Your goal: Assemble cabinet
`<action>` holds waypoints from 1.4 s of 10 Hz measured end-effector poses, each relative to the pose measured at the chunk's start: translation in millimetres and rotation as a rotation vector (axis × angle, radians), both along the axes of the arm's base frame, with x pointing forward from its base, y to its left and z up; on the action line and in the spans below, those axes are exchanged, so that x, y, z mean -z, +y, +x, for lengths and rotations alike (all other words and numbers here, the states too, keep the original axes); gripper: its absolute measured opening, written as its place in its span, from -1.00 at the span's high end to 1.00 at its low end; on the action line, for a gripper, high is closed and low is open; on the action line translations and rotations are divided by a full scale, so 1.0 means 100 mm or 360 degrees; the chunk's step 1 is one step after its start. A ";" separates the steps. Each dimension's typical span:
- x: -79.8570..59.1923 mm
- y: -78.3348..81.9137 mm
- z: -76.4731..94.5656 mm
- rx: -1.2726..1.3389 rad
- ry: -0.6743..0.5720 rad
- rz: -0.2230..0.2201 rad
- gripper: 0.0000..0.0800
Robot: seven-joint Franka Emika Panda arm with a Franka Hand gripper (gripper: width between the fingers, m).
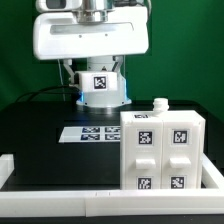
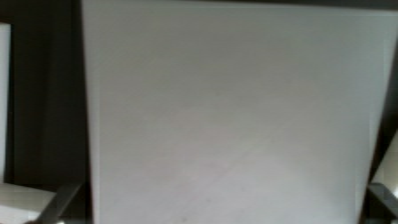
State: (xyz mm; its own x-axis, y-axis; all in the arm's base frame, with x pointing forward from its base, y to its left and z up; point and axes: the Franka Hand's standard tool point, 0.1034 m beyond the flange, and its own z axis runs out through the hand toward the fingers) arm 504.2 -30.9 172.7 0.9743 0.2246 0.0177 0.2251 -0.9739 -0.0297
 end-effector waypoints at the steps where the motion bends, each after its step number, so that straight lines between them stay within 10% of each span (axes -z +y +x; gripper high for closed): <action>1: -0.08 0.18 0.15 -0.0023 -0.0028 0.0005 -0.40; 6: -0.13 0.73 0.83 -0.0086 -0.0084 0.0023 -0.40; 14: 0.00 0.79 1.04 -0.0104 -0.0047 0.0025 -0.40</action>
Offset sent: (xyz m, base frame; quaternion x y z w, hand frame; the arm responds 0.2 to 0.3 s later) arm 0.0647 0.0475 0.0079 0.0230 0.0107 0.0129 0.9996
